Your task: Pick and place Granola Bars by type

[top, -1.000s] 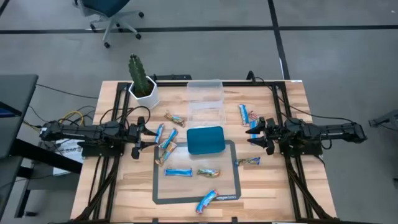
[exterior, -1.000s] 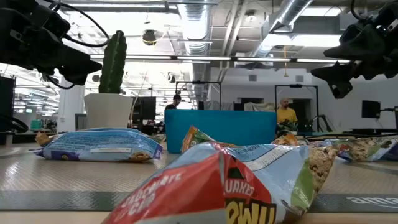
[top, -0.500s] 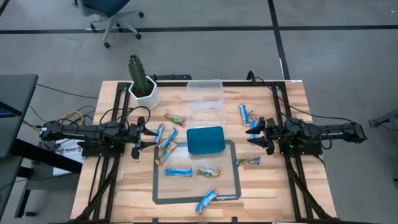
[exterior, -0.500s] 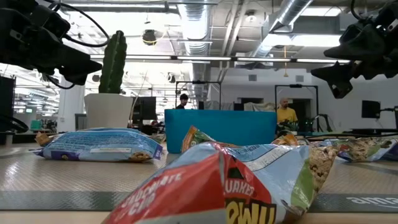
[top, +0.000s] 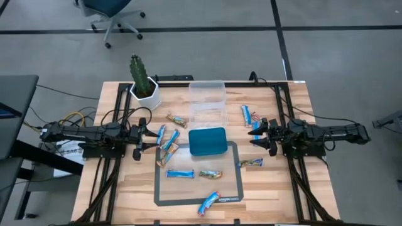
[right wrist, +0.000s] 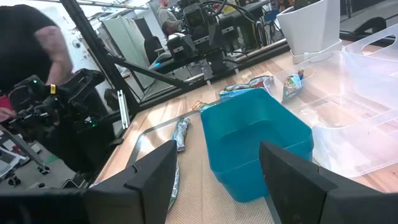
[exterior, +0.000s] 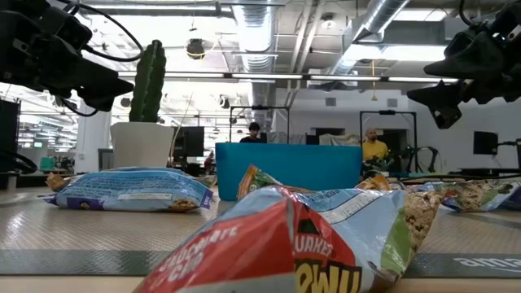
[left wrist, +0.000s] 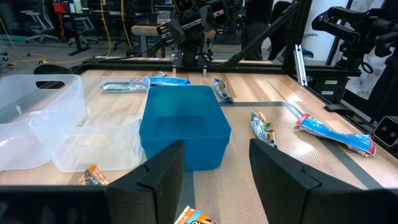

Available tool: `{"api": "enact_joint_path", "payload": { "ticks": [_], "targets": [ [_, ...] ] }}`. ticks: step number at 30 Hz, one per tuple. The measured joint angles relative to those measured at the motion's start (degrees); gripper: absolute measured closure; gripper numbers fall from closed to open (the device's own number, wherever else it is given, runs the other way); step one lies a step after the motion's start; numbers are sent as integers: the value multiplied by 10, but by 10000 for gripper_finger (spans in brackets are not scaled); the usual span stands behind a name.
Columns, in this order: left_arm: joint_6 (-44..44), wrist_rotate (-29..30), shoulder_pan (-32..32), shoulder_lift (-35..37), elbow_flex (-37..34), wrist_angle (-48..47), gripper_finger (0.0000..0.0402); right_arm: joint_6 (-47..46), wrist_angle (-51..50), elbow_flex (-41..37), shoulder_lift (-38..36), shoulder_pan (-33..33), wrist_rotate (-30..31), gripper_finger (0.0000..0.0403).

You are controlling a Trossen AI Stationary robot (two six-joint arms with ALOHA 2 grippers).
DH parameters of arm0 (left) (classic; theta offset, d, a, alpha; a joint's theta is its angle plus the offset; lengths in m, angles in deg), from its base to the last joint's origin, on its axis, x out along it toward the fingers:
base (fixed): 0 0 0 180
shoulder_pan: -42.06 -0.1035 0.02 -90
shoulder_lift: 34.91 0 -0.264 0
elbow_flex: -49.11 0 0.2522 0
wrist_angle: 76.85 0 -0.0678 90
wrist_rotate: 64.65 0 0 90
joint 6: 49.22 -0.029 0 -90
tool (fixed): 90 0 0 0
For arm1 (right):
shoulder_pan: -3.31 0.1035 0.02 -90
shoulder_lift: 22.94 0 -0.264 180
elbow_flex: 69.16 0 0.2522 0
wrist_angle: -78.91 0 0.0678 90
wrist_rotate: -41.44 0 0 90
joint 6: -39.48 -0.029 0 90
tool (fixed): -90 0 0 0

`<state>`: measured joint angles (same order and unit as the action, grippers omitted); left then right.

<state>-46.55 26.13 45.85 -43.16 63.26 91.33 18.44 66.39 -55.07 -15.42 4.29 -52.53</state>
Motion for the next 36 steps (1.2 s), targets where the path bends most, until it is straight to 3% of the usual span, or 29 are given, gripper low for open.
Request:
{"api": "enact_joint_path", "payload": {
  "ticks": [11, 14, 22, 29, 36],
  "targets": [
    [17, -2, 0, 0, 0, 0, 228, 0, 0, 0, 0, 0, 0, 182],
    [101, -13, 0, 0, 0, 0, 228, 0, 0, 0, 0, 0, 0, 182],
    [439, -55, 0, 0, 0, 8, 228, 0, 0, 0, 0, 0, 0, 182],
    [563, 10, 0, 0, 0, 3, 228, 0, 0, 0, 0, 0, 0, 182],
    [526, 71, 0, -2, 5, -1, 228, 0, 0, 0, 0, 0, 0, 182]
  ]
}}
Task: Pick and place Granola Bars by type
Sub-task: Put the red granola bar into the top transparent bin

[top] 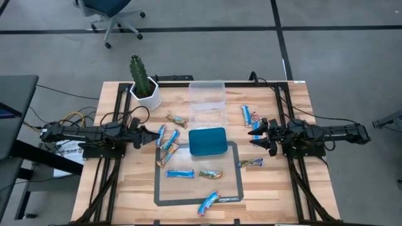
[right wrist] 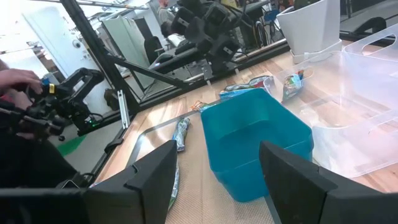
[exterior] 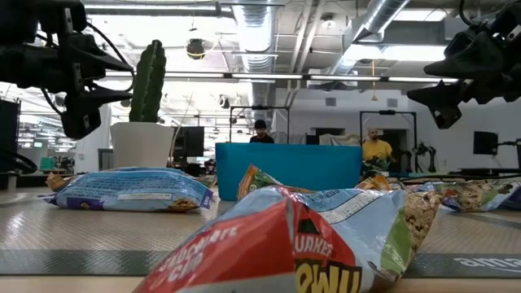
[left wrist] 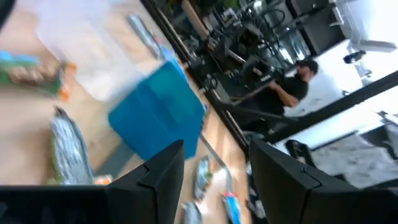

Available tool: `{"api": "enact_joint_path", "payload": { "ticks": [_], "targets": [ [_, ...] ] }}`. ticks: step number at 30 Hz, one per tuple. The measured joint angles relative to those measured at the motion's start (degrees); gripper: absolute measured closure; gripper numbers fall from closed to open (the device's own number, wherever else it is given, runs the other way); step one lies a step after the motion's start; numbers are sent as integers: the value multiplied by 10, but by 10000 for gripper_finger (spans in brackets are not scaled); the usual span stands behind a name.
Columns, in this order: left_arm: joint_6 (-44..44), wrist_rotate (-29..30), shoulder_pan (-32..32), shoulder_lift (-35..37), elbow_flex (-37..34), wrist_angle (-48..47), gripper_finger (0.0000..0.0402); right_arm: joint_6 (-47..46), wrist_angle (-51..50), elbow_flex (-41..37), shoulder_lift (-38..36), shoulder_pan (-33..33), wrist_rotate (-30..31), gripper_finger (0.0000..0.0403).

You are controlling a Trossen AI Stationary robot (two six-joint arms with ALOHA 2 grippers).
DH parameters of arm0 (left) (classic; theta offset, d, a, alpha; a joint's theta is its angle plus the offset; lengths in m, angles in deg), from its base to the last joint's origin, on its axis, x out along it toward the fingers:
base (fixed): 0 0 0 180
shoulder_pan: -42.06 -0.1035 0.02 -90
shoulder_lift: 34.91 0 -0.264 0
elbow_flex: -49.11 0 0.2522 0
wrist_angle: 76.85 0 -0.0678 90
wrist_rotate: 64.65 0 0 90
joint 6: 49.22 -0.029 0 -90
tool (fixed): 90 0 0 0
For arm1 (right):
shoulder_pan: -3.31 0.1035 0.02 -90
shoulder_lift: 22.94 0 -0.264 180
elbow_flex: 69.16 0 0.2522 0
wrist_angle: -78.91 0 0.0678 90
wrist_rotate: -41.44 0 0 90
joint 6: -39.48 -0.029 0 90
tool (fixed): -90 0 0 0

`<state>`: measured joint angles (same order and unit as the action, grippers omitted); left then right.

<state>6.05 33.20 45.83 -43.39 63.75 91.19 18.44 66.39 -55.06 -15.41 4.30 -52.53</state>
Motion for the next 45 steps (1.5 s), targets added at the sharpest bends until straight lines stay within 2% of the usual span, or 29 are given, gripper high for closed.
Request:
{"api": "enact_joint_path", "payload": {
  "ticks": [5, 11, 19, 26, 34, 45],
  "targets": [
    [5, 73, 0, -66, 65, -111, 228, 0, 0, 0, 0, 0, 0, 182],
    [-43, 127, -10, -217, 184, -198, 228, 0, 0, 0, 0, 0, 0, 182],
    [-40, 78, -38, -462, 343, -339, 228, 0, 0, 0, 0, 0, 0, 182],
    [-39, 85, -58, -615, 421, -424, 228, 0, 0, 0, 0, 0, 0, 182],
    [-38, 89, -86, -694, 436, -457, 228, 0, 0, 0, 0, 0, 0, 182],
    [-52, 81, -115, -705, 436, -475, 225, 0, 0, 0, 0, 0, 0, 182]
  ]
}}
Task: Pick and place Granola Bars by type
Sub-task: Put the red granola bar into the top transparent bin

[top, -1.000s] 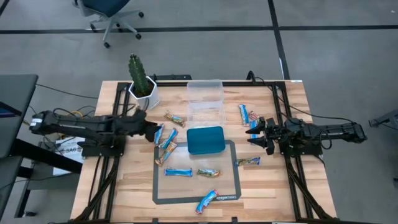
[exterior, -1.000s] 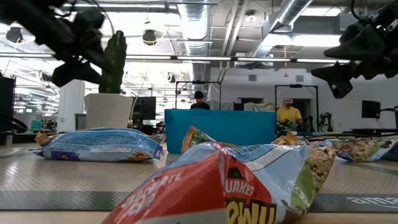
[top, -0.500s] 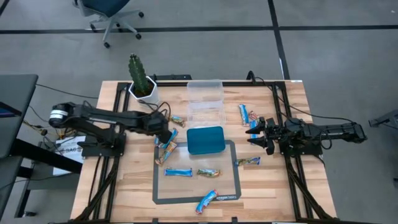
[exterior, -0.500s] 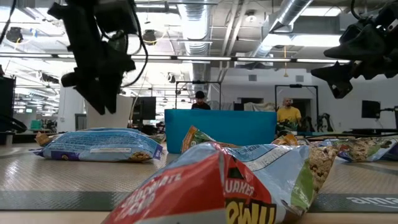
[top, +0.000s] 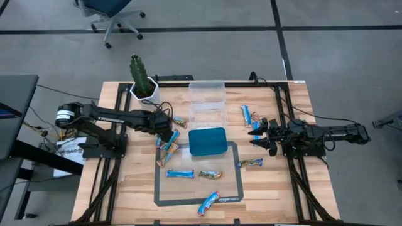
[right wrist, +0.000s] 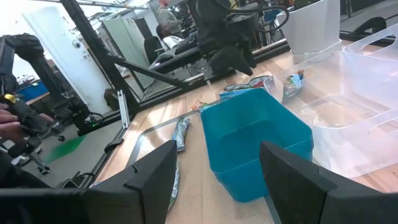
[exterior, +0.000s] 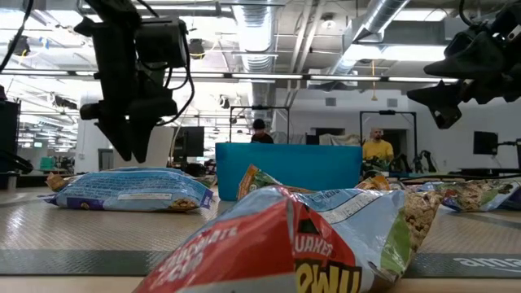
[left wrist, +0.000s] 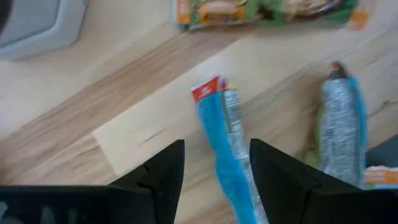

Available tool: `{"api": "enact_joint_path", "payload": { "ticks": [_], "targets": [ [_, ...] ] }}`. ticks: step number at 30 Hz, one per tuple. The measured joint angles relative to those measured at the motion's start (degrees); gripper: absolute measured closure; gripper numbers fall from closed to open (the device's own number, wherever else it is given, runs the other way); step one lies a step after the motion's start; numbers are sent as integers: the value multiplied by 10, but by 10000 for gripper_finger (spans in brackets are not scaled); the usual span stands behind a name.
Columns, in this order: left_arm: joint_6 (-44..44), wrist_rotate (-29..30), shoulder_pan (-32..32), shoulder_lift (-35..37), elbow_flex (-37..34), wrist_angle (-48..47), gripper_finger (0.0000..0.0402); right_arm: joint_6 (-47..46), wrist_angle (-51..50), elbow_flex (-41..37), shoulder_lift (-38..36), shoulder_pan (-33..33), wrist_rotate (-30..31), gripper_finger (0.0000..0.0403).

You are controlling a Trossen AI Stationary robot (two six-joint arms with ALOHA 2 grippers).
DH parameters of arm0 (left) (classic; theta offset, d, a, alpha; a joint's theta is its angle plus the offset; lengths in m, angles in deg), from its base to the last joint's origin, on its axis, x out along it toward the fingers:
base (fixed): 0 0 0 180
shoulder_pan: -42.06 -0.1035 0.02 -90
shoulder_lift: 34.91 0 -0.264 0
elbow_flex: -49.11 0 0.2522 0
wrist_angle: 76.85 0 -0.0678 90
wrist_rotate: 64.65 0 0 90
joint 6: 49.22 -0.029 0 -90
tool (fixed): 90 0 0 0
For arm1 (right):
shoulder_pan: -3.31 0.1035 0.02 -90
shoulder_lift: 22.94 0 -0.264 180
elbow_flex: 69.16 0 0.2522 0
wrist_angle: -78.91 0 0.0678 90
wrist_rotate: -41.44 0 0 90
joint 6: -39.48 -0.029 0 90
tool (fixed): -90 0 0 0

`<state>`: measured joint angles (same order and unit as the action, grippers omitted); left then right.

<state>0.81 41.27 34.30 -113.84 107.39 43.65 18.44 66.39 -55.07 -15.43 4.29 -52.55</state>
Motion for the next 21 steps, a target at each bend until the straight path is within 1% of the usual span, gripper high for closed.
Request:
{"api": "enact_joint_path", "payload": {
  "ticks": [6, 14, 17, 21],
  "targets": [
    [-10, -37, 0, -34, -1, 10, 199, 0, 0, 0, 0, 0, 0, 182],
    [-10, -51, -1, -79, -1, 45, 150, 0, 0, 0, 0, 0, 0, 182],
    [-10, -53, -1, -101, -1, 48, 143, 0, 0, 0, 0, 0, 0, 182],
    [-10, -54, 0, -113, 0, 56, 149, 0, 0, 0, 0, 0, 0, 182]
  ]
}}
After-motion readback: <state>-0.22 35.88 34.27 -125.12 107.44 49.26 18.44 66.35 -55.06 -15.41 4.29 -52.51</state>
